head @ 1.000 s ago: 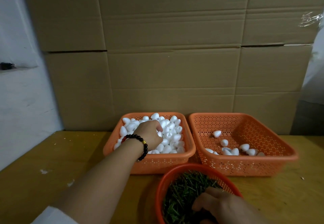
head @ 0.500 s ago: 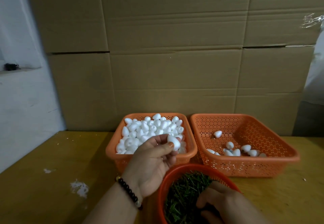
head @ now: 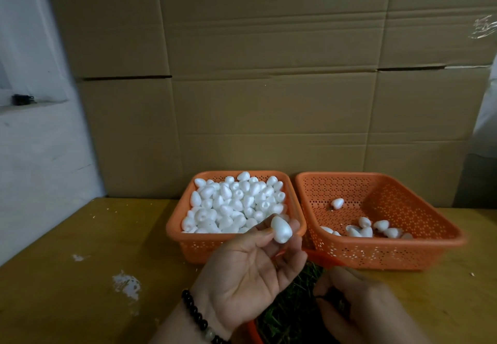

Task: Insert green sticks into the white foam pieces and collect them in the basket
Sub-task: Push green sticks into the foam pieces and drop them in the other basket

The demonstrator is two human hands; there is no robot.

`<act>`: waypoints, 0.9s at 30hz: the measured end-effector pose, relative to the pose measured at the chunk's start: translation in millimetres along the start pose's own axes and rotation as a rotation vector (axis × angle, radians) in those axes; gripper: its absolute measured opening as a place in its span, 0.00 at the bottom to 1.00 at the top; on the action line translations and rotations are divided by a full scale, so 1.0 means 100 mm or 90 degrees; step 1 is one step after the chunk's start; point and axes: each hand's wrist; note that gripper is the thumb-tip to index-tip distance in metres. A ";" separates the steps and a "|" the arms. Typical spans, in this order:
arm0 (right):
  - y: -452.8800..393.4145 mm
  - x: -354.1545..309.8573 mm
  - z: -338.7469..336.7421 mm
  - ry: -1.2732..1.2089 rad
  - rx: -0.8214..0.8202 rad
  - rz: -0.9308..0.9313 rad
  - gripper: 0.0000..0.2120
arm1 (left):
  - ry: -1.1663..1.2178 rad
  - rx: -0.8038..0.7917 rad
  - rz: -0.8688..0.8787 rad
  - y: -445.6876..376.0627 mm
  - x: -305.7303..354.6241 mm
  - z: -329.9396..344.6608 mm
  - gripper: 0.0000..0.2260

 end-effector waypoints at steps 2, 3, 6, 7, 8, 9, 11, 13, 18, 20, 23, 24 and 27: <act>-0.01 0.04 0.04 -0.022 -0.010 0.014 0.25 | 0.006 -0.004 0.002 0.01 0.01 0.01 0.15; -0.01 0.07 0.07 -0.048 -0.018 0.021 0.25 | 0.013 -0.005 0.002 0.01 0.02 0.02 0.16; -0.01 0.18 0.16 -0.204 -0.079 0.036 0.21 | 0.013 -0.002 0.004 0.01 0.01 0.03 0.18; 0.00 0.22 0.20 -0.235 -0.077 0.042 0.18 | 0.005 0.002 0.005 0.01 0.00 0.03 0.17; 0.01 0.25 0.22 -0.254 -0.085 0.044 0.15 | -0.004 0.007 0.008 0.01 -0.01 0.03 0.16; 0.01 0.26 0.24 -0.257 -0.091 0.051 0.11 | -0.013 0.014 0.014 0.01 -0.02 0.03 0.15; 0.00 0.24 0.23 -0.264 -0.095 0.061 0.07 | -0.025 0.028 0.021 0.01 -0.04 0.03 0.14; 0.00 0.22 0.22 -0.269 -0.103 0.065 0.06 | -0.030 0.036 0.029 0.01 -0.05 0.04 0.11; 0.01 0.21 0.19 -0.247 -0.080 0.060 0.09 | -0.031 0.028 0.036 0.00 -0.06 0.04 0.13; 0.01 0.18 0.17 -0.229 -0.067 0.048 0.12 | -0.026 0.013 0.029 0.01 -0.06 0.05 0.13; 0.02 0.16 0.14 -0.211 -0.099 0.049 0.19 | -0.040 -0.002 0.014 0.02 -0.07 0.04 0.18; 0.02 0.16 0.14 -0.194 -0.098 0.039 0.20 | -0.047 -0.004 0.012 0.03 -0.08 0.03 0.20; 0.03 0.18 0.16 -0.219 -0.104 0.038 0.20 | -0.043 -0.011 0.004 0.03 -0.08 0.03 0.22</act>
Point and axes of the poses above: each hand's wrist, its own y-axis away from the middle knuckle, its own z-axis out of the palm, x = y × z, and after that the axes turned 15 degrees about z, right-handed
